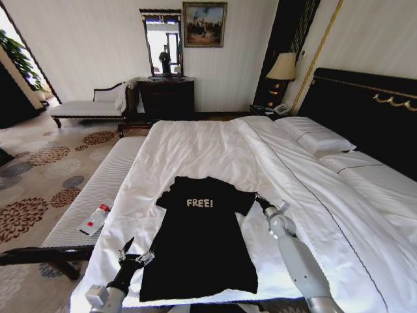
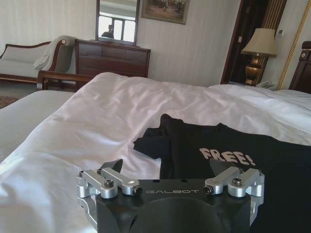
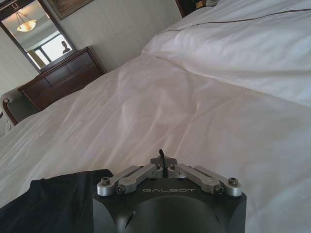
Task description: Fold the clothes on the bed.
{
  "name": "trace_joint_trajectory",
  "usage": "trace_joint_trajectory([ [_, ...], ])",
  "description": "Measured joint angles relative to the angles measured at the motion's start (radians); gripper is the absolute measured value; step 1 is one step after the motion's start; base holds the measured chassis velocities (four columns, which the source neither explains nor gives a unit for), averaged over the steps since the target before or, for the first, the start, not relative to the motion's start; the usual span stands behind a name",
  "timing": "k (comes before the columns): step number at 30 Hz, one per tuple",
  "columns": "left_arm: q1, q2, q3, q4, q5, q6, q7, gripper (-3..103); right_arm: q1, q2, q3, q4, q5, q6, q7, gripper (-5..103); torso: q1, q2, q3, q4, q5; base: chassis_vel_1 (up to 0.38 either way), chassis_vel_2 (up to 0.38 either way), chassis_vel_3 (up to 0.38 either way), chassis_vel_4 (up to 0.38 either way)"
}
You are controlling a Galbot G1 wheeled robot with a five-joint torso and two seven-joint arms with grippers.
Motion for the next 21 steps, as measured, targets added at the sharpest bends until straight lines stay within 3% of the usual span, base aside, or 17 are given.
trace_joint_trajectory([
  [21, 0.0, -0.012, -0.005, 0.002, -0.007, -0.001, 0.003, 100, -0.005, -0.011, -0.026, 0.054, -0.029, 0.005, 0.003, 0, 0.0, 0.0, 0.0, -0.0001, -0.0001, 0.0, 0.0, 0.0, 0.0],
])
